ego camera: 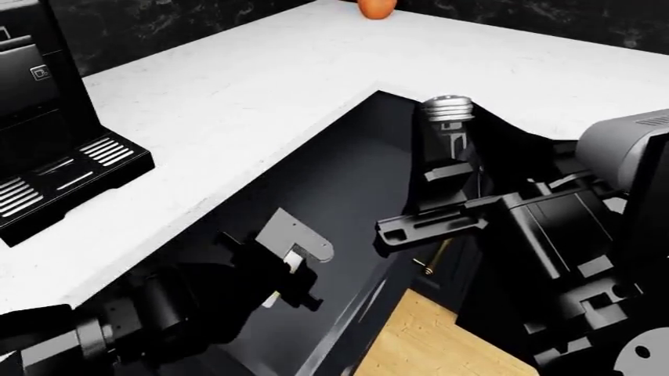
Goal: Pick and place the shaker into the drawer. Then close the cabinet.
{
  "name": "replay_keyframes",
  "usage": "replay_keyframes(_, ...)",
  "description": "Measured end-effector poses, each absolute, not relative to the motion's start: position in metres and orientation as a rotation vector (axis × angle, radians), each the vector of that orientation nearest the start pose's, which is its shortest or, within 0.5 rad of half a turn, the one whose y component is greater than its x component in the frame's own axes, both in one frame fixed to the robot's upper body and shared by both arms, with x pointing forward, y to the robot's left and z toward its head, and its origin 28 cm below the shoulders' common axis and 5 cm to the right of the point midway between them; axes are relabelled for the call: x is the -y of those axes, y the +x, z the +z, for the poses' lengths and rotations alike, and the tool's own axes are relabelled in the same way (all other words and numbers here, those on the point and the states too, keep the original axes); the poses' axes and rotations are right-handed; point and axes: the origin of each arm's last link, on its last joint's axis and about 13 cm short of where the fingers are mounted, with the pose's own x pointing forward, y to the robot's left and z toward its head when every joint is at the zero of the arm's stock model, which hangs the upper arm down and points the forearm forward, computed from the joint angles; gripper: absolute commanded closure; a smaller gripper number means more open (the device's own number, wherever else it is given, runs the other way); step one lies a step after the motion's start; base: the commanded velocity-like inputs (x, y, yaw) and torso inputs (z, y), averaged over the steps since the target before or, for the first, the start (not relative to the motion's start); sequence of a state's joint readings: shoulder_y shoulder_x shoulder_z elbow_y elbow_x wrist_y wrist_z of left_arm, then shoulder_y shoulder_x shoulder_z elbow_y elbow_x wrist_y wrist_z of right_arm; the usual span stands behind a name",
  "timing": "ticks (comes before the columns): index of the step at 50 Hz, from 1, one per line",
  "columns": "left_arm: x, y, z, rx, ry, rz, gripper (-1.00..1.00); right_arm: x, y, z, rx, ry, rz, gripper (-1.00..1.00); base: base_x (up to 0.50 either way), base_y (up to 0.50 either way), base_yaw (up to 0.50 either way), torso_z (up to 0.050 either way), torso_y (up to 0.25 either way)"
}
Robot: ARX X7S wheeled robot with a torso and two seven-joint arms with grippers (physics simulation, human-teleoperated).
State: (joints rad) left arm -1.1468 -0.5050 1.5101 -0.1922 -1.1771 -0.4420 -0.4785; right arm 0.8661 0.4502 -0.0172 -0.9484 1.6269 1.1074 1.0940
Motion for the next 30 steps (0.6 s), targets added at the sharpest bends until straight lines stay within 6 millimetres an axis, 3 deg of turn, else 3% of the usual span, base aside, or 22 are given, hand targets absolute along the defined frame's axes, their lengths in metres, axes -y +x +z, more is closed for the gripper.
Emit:
replay_keyframes(9,-0.19,0.303,0.085,-0.529,0.471,-0.39,1.0,0.081,0.162,0.269,0.29,0.044,0.296,1.0,0.0,0.0,0.0,0.0,0.0)
replay_keyframes(10,-0.19,0.303,0.084,-0.531,0.472,-0.389,-1.0,0.081,0.162,0.269,0.289,0.044,0.296,1.0,0.0,0.0,0.0,0.0,0.01)
replay_keyframes(14,-0.19,0.303,0.086,-0.516,0.462,-0.383,-1.0,0.081,0.162,0.268,0.288,0.044,0.297,1.0,0.0,0.0,0.0,0.0,0.0)
replay_keyframes(18,-0.189,0.303,0.102,-0.459,0.437,-0.38,-1.0,0.081,0.162,0.268,0.287,0.045,0.299,1.0,0.0,0.0,0.0,0.0,0.0)
replay_keyframes(30,-0.189,0.293,0.197,-0.127,0.351,-0.367,-1.0,0.08,0.164,0.269,0.277,0.033,0.309,1.0,0.0,0.0,0.0,0.0,0.0)
